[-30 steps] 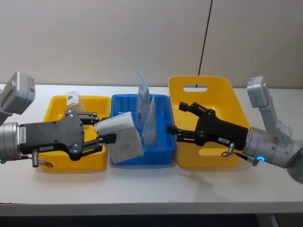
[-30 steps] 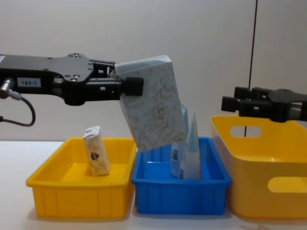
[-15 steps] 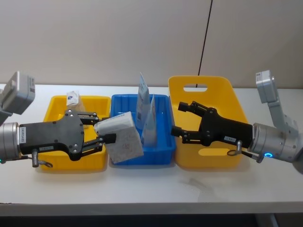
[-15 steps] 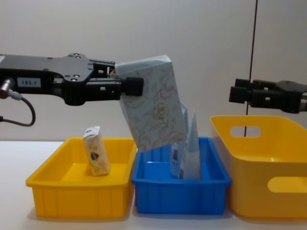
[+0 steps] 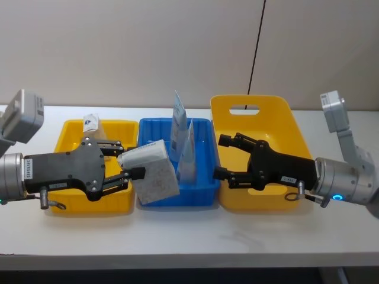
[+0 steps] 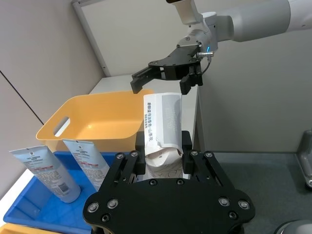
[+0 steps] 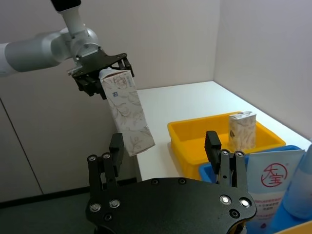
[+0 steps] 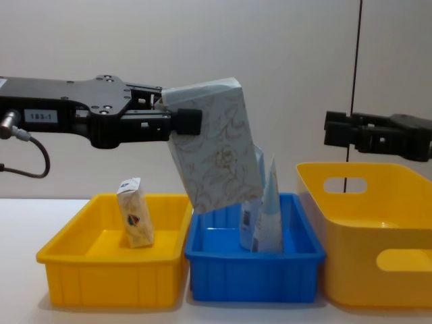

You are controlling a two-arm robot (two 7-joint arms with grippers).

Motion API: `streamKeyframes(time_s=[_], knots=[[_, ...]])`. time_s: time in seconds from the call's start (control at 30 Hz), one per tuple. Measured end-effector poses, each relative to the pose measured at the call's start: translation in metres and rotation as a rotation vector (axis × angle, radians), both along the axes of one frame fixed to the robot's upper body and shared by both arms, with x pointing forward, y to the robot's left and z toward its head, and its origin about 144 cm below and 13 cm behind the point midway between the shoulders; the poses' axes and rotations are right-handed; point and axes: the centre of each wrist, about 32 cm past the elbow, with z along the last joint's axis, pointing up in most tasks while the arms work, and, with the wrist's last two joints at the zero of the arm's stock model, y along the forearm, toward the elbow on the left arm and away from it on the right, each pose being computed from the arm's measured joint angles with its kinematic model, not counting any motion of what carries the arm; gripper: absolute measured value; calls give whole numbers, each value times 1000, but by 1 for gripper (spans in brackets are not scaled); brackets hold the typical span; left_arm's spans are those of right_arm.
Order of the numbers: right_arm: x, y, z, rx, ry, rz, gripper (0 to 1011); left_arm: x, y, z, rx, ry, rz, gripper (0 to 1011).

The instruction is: Bimanual collaborative sorting of washing and personal care products

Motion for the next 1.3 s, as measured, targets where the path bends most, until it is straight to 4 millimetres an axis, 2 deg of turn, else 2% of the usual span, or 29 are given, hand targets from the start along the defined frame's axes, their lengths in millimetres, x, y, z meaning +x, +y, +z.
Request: streamKeyframes(time_s=[0.5, 1.3], knots=[[17, 9, -1, -13, 5, 88, 1002, 0, 0, 0, 0, 0, 0, 364], [45, 35, -1, -43, 7, 240, 1002, 0, 0, 0, 0, 0, 0, 363]])
